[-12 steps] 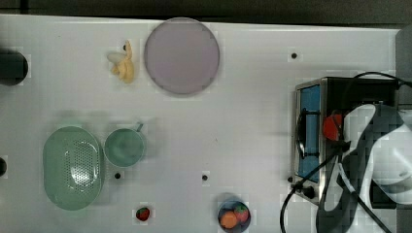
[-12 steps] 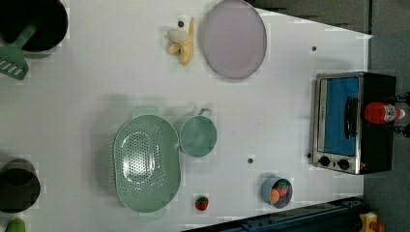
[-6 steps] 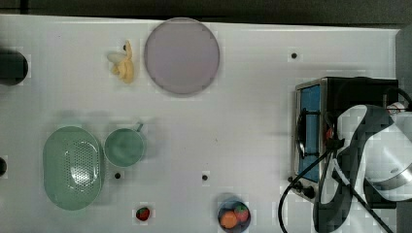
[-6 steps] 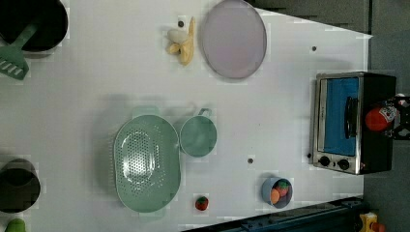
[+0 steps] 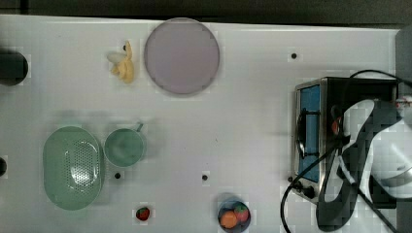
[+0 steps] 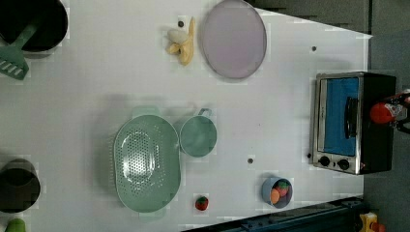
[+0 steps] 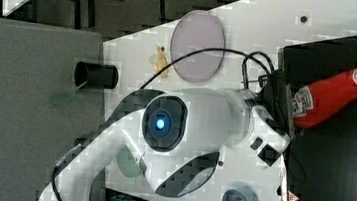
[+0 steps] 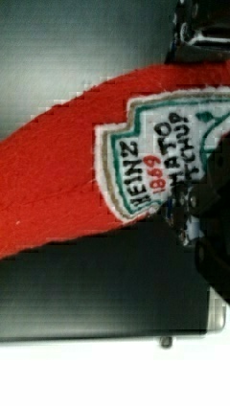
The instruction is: Pick Ketchup from oven and place it on table.
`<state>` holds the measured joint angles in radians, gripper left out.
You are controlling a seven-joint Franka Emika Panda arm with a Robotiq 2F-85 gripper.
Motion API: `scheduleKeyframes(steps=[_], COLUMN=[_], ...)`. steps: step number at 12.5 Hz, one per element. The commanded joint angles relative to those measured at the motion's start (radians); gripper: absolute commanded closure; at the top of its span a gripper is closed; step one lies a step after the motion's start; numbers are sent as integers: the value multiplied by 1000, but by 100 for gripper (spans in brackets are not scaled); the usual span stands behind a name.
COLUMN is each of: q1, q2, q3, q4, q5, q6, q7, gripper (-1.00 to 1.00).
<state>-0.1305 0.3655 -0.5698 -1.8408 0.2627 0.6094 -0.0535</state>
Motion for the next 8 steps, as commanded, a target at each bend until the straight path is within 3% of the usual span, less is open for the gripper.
scheduleKeyframes(steps=[1,8], q1=[5,166], q2=[-34,-206], q3=[-11,41], q4=[68,232], q5=[-38,-138], q6=[-27,-375], q7=[-1,-56], gripper=[-27,-27])
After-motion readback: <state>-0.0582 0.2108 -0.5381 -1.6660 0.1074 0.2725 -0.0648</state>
